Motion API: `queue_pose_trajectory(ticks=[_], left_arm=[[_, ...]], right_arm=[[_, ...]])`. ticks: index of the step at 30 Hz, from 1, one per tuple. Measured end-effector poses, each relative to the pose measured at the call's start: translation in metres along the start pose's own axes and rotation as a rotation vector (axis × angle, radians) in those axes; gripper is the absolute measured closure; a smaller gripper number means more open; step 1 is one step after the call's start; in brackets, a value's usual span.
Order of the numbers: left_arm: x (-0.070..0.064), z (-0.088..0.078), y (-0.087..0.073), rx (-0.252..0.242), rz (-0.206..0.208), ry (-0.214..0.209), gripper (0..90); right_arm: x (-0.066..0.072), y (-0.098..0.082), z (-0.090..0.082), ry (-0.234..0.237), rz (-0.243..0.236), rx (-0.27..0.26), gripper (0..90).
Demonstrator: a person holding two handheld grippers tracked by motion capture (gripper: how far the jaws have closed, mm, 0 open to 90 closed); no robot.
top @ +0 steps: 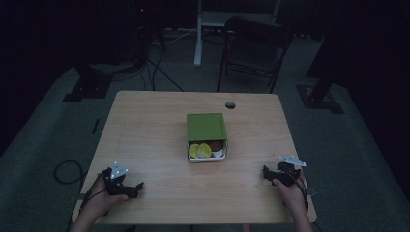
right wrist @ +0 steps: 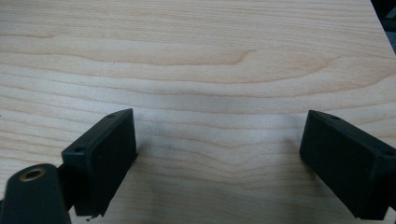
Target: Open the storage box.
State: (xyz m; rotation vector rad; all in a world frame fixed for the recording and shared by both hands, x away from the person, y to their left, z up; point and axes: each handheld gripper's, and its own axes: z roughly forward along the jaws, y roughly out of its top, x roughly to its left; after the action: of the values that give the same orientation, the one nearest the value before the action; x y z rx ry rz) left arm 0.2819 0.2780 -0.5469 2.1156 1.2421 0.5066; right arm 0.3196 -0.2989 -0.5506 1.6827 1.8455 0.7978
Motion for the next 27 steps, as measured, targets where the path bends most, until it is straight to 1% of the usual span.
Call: queue_pose_trajectory(ticks=[5,7,8,9,10,11,12,13,14,15,16,17,18,19,21,22,23,24,26,27], left_arm=[[0.001,0.0,0.001,-0.001,0.014,-0.006,0.2],[-0.001,0.0,0.001,-0.01,0.043,0.002,0.2],[-0.003,0.0,0.002,-0.027,0.09,0.019,0.3],[-0.003,0.0,0.002,-0.027,0.09,0.019,0.3],[-0.005,0.0,0.003,-0.027,0.104,0.027,0.3],[-0.006,0.0,0.004,-0.024,0.12,0.033,0.4],[-0.009,0.0,0.006,-0.02,0.154,0.045,0.4],[-0.009,0.0,0.006,-0.02,0.154,0.045,0.7],[-0.013,-0.001,0.009,-0.017,0.182,0.051,1.9],[-0.014,0.0,0.01,-0.017,0.194,0.055,2.6],[-0.014,0.0,0.01,-0.017,0.194,0.055,3.4],[-0.017,-0.001,0.013,-0.015,0.214,0.058,4.6],[-0.017,-0.001,0.013,-0.015,0.214,0.058,4.6],[-0.02,-0.001,0.016,-0.025,0.231,0.064,4.5],[-0.021,-0.001,0.017,-0.028,0.239,0.063,4.6],[-0.025,-0.001,0.02,-0.039,0.258,0.062,4.6],[-0.025,-0.001,0.02,-0.039,0.258,0.062,4.6],[-0.03,0.0,0.023,-0.042,0.276,0.06,4.6],[-0.032,0.0,0.024,-0.049,0.282,0.057,4.6],[-0.034,0.0,0.026,-0.049,0.292,0.054,4.6]], right_arm=[[0.0,0.0,0.0,0.0,0.0,0.0,10.4],[0.0,0.0,0.0,0.0,0.0,0.0,10.4],[0.0,0.0,0.0,0.0,0.0,0.0,10.4],[0.0,0.0,0.0,0.0,0.0,0.0,10.4],[0.0,0.0,0.0,0.0,0.0,0.0,10.4],[0.0,0.0,0.0,0.0,0.0,0.0,10.4],[0.0,0.0,0.0,0.0,0.0,0.0,10.4],[0.0,0.0,0.0,0.0,-0.001,0.0,10.4],[0.0,0.0,0.0,0.0,-0.001,0.0,10.4],[0.0,0.0,0.0,0.0,0.0,0.0,10.4],[0.0,0.0,0.0,0.0,0.0,0.0,10.4],[0.0,0.0,0.0,0.001,0.0,0.0,10.4],[0.0,0.0,0.0,0.0,0.0,0.0,10.4],[0.0,0.0,0.0,0.0,0.0,0.0,10.4],[0.0,0.0,0.0,0.0,-0.001,0.0,10.4],[0.0,0.0,0.0,0.0,-0.001,0.001,10.4],[0.0,0.0,0.0,0.0,-0.001,0.0,10.4],[0.0,0.0,0.0,0.0,-0.001,0.0,10.4],[0.0,0.0,0.0,0.0,-0.001,0.0,10.4],[0.0,0.0,0.0,0.0,-0.001,0.0,10.4]])
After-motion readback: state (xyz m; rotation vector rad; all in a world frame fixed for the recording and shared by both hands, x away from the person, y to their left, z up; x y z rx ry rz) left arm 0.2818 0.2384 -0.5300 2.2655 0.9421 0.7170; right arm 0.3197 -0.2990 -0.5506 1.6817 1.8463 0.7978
